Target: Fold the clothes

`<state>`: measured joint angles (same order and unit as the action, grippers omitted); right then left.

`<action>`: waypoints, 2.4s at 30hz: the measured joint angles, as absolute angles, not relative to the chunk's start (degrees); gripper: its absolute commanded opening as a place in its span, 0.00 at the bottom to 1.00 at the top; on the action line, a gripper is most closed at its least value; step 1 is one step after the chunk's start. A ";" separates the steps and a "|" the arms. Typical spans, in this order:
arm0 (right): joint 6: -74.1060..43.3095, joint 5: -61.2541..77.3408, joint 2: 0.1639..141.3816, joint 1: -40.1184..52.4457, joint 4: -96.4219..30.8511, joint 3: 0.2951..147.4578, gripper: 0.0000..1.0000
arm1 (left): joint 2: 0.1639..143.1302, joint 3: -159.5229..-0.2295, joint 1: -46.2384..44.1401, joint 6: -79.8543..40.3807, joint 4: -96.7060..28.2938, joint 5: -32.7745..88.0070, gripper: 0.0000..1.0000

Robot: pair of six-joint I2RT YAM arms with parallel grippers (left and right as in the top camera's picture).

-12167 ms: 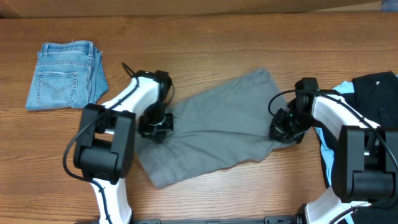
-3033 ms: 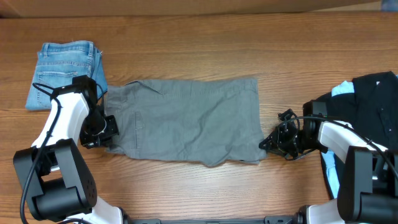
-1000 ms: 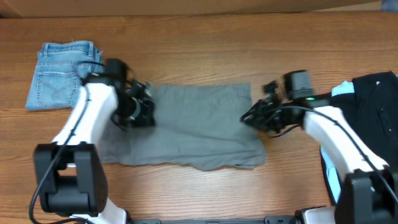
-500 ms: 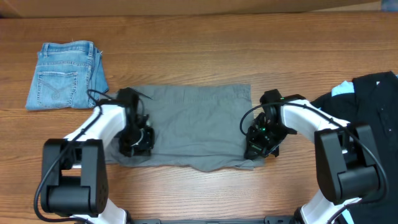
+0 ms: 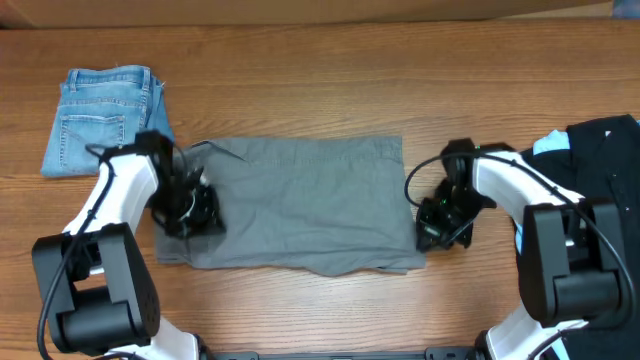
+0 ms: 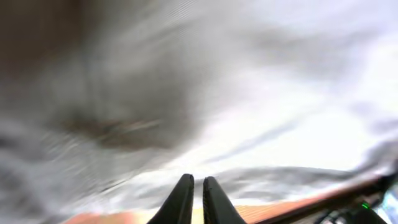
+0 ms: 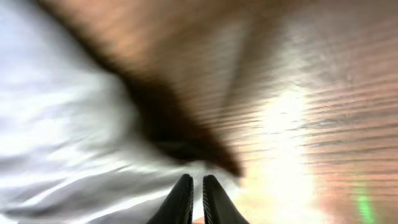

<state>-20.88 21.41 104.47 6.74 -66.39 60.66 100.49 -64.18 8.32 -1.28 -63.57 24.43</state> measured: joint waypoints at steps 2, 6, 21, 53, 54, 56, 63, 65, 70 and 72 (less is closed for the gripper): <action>-19.44 23.66 102.35 6.74 -65.89 63.22 0.11 | 99.20 -66.50 6.55 0.32 -62.78 26.28 0.15; -17.93 30.76 96.47 6.85 -60.27 67.20 0.11 | 96.82 -69.17 1.37 1.96 -57.43 28.45 0.12; -23.53 38.26 104.71 25.67 -52.12 67.81 0.10 | 106.69 -66.72 -12.32 -0.56 -56.38 20.56 0.06; -20.51 33.26 106.83 11.75 -55.31 67.90 0.11 | 102.63 -75.66 7.60 -0.84 -64.75 15.70 0.23; -20.16 34.02 105.21 11.79 -53.28 68.20 0.11 | 101.69 -76.25 6.52 -0.14 -64.34 16.16 0.27; -19.53 35.20 102.45 12.05 -48.38 69.04 0.11 | 99.98 -77.10 4.34 0.84 -62.72 17.04 0.30; -23.35 36.71 102.63 16.10 -33.56 69.87 0.06 | 98.37 -77.67 -0.80 1.91 -60.88 18.26 0.30; -25.69 36.88 104.79 18.41 -29.76 69.80 0.04 | 98.37 -77.67 -1.04 1.91 -60.97 18.33 0.32; -32.64 34.06 111.50 22.87 -26.57 69.56 0.04 | 98.37 -77.67 -1.04 1.91 -61.91 18.31 0.34; -35.31 30.79 113.08 22.57 -27.73 69.08 0.04 | 98.37 -77.67 -1.04 1.91 -62.74 18.33 0.35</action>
<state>-35.31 30.79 113.08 22.57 -27.73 69.08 98.37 -77.67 -1.04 1.91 -62.74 18.33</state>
